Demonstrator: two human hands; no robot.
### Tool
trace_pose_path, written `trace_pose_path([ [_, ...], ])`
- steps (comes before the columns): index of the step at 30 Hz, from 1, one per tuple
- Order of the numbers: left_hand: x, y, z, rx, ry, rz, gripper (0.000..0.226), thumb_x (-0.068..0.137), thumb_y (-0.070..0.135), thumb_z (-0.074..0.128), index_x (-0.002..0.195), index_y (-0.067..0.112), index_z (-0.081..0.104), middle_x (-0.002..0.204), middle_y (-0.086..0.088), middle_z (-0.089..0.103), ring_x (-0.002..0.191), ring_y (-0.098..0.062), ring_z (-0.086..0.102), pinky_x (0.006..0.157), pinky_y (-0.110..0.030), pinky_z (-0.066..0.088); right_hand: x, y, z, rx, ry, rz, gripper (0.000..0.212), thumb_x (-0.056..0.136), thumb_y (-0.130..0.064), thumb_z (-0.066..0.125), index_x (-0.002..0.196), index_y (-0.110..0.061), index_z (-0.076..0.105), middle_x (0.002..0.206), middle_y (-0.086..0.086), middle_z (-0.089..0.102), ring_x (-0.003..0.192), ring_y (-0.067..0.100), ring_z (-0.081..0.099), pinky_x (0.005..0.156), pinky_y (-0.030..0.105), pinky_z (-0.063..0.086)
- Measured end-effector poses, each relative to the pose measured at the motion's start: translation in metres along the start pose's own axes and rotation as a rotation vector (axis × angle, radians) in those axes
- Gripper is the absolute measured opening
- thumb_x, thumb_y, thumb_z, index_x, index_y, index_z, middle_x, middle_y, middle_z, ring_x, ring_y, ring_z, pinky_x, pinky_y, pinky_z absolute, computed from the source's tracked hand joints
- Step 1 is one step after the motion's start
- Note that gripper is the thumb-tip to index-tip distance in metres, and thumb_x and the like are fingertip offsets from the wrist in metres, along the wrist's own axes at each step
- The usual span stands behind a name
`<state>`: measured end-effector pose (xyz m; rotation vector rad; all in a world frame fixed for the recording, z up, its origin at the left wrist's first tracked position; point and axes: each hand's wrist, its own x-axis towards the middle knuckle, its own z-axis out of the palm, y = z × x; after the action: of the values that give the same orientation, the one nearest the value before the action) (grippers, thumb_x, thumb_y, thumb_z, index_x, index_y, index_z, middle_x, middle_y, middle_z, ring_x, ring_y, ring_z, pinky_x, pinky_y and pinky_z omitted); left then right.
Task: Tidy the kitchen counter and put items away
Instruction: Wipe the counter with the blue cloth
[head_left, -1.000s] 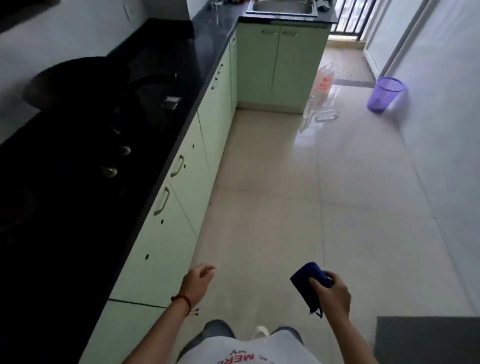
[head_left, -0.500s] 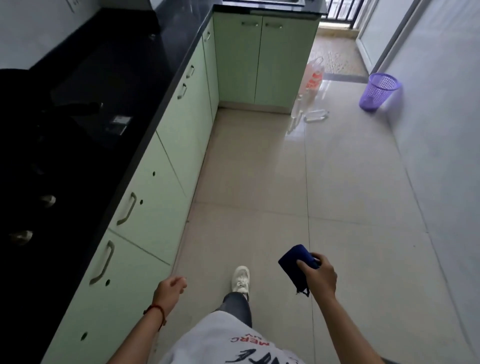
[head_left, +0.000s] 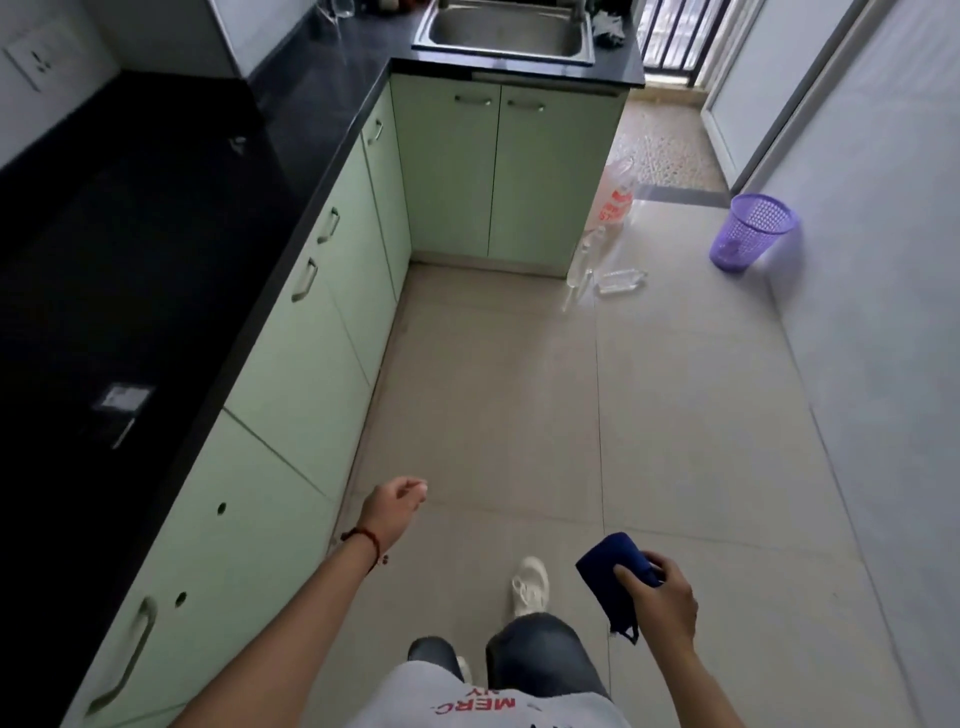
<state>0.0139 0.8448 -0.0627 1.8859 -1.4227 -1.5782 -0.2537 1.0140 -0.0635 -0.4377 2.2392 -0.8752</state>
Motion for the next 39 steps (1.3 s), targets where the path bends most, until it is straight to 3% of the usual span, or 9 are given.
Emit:
trace_pose_path([
  [7,0.094,0.063,0.004,-0.064,0.151,-0.046,0.016,0.087,0.009,0.053,0.098,0.003,0.064,0.087,-0.011,0.063,0.085,-0.020,0.057,0.074,-0.027,0.039,0.131,-0.096,0.019,-0.065,-0.081,-0.039,0.039,0.076,-0.014,0.071,0.112,-0.008,0.057,0.099,0.012,0.062,0.084,0.026,0.055,0.075,0.037,0.049],
  [11,0.127,0.080,-0.002,-0.163,0.253,-0.136,0.017,0.085,0.010,0.056,0.098,0.003,0.066,0.088,-0.010,0.064,0.089,-0.024,0.060,0.075,-0.034,0.043,0.200,-0.179,0.035,-0.108,-0.177,-0.161,0.039,0.076,-0.014,0.071,0.112,-0.009,0.058,0.107,0.016,0.064,0.084,0.025,0.055,0.069,0.030,0.044],
  [15,0.155,0.088,-0.017,-0.233,0.333,-0.212,0.019,0.075,0.029,0.060,0.087,0.016,0.066,0.090,-0.012,0.068,0.090,-0.025,0.061,0.075,-0.035,0.043,0.254,-0.263,0.063,-0.144,-0.249,-0.256,0.041,0.077,-0.013,0.070,0.115,-0.010,0.056,0.105,0.014,0.062,0.084,0.023,0.053,0.051,0.024,0.039],
  [18,0.182,0.093,-0.029,-0.296,0.388,-0.268,0.011,0.082,0.023,0.059,0.084,0.016,0.067,0.088,-0.012,0.068,0.087,-0.025,0.060,0.075,-0.032,0.042,0.286,-0.315,0.096,-0.130,-0.281,-0.308,0.039,0.077,-0.013,0.070,0.114,-0.011,0.058,0.104,0.015,0.064,0.083,0.023,0.055,0.064,0.028,0.044],
  [22,0.235,0.101,-0.049,-0.364,0.420,-0.317,0.018,0.084,0.017,0.057,0.093,0.005,0.068,0.081,-0.009,0.067,0.084,-0.026,0.060,0.072,-0.029,0.041,0.319,-0.367,0.147,-0.127,-0.330,-0.315,0.036,0.077,-0.012,0.069,0.112,-0.013,0.058,0.093,0.008,0.061,0.080,0.022,0.056,0.052,0.020,0.040],
  [25,0.281,0.128,-0.070,-0.354,0.398,-0.302,0.025,0.070,0.033,0.057,0.081,0.013,0.067,0.080,-0.006,0.067,0.084,-0.025,0.060,0.073,-0.032,0.043,0.339,-0.397,0.183,-0.130,-0.321,-0.290,0.035,0.075,-0.013,0.070,0.108,-0.013,0.061,0.094,0.009,0.065,0.085,0.025,0.060,0.065,0.029,0.047],
  [27,0.312,0.153,-0.085,-0.318,0.374,-0.260,0.019,0.079,0.025,0.060,0.089,0.011,0.068,0.086,-0.009,0.067,0.092,-0.027,0.061,0.079,-0.033,0.045,0.351,-0.416,0.203,-0.143,-0.321,-0.287,0.033,0.074,-0.014,0.071,0.107,-0.013,0.062,0.096,0.012,0.069,0.084,0.026,0.061,0.072,0.032,0.047],
  [34,0.410,0.270,-0.154,-0.207,0.380,-0.042,0.021,0.087,0.016,0.054,0.104,0.009,0.064,0.099,-0.007,0.065,0.097,-0.019,0.059,0.085,-0.025,0.042,0.387,-0.490,0.260,-0.126,-0.345,-0.302,0.032,0.076,-0.015,0.070,0.107,-0.013,0.061,0.097,0.010,0.066,0.082,0.023,0.059,0.062,0.027,0.043],
  [39,0.456,0.326,-0.198,-0.250,0.469,0.067,0.012,0.087,0.014,0.054,0.094,0.017,0.063,0.094,-0.001,0.064,0.095,-0.015,0.059,0.088,-0.026,0.044,0.411,-0.547,0.306,-0.110,-0.427,-0.341,0.028,0.076,-0.011,0.071,0.100,-0.017,0.059,0.094,0.008,0.064,0.073,0.009,0.058,0.054,0.019,0.043],
])
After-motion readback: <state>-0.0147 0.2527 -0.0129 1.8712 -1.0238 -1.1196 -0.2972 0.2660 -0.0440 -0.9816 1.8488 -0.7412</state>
